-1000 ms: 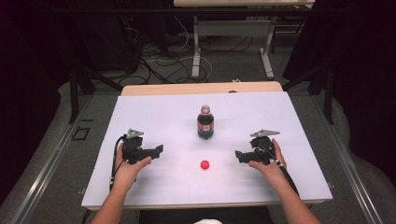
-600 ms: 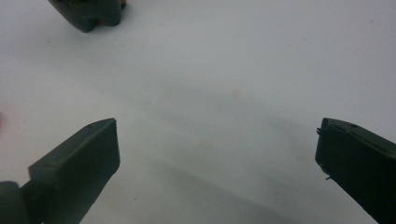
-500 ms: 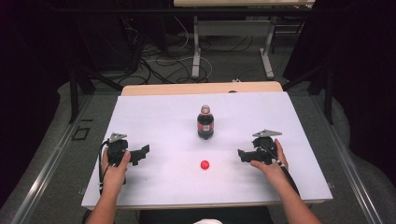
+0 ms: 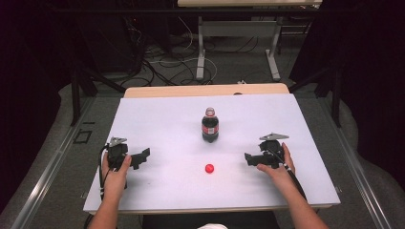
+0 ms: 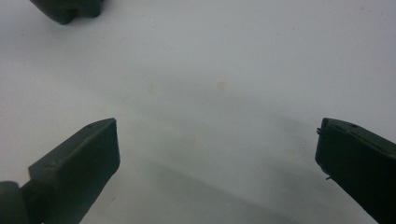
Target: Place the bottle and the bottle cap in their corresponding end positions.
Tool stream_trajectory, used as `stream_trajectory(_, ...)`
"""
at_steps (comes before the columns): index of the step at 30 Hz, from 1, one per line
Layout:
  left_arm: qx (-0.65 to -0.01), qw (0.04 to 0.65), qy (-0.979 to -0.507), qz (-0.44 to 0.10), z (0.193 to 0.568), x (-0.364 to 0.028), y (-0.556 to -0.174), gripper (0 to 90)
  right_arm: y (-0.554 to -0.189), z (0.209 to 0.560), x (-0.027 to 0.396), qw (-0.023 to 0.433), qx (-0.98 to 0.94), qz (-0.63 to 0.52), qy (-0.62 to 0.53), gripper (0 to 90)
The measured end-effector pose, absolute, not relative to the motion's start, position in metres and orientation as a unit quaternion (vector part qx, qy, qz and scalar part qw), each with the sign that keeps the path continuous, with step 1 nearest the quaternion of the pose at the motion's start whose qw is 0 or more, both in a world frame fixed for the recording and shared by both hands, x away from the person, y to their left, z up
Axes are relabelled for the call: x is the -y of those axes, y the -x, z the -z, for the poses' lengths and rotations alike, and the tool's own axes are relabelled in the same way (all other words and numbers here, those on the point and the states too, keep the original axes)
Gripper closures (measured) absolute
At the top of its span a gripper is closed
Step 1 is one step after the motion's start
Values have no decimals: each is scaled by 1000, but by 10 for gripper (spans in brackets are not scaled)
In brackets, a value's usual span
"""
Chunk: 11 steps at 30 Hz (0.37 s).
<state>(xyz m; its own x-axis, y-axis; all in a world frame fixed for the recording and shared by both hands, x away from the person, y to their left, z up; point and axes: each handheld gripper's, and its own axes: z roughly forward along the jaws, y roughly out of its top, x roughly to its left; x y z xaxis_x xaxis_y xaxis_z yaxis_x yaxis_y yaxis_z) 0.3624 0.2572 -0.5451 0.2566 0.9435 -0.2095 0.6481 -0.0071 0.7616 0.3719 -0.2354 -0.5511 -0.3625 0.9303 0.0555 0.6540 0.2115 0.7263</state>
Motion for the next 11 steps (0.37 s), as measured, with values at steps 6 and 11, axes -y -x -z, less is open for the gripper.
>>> stream_trajectory(6, -581, 398, -685, -185, 545, -257, -362, 37, -372, 551, 237, 202, -750, -340, -530, 0)
stream_trajectory(11, -581, 394, -688, -184, 546, -257, -363, 34, -372, 551, 237, 203, -751, -340, -529, 0)
